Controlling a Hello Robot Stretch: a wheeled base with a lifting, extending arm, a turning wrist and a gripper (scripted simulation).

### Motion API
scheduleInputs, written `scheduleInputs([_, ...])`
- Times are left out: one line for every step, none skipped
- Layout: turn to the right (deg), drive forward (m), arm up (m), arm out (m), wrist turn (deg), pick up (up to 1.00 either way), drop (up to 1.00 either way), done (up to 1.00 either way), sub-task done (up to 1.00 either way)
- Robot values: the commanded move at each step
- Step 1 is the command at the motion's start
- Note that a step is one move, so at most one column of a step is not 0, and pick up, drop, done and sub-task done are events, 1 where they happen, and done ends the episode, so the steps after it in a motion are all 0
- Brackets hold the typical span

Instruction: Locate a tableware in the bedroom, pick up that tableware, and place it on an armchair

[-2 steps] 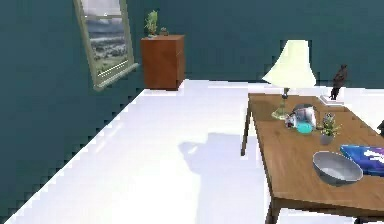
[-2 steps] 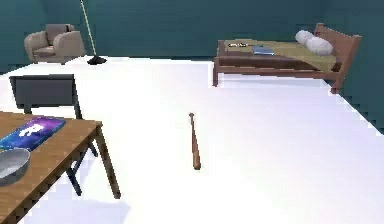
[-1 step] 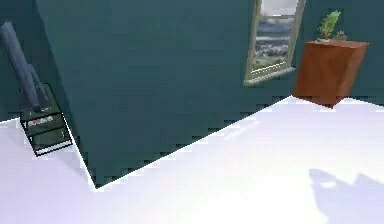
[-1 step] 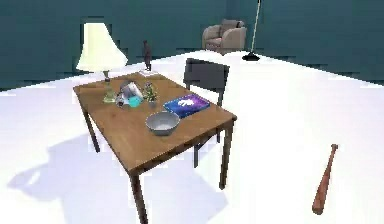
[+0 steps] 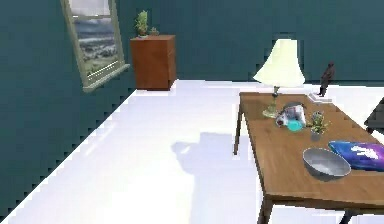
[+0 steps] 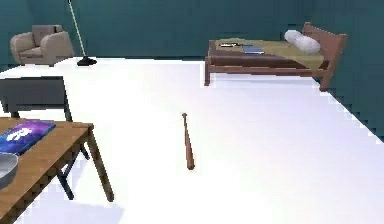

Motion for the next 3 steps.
scheduleInputs([33.0,0.0,0.0,0.0,0.0,0.0,0.0,0.0,0.0])
scheduleInputs([0.0,0.4,0.0,0.0,0.0,0.0,0.0,0.0,0.0])
scheduleInputs([-45.0,0.0,0.0,0.0,0.0,0.0,0.0,0.0,0.0])
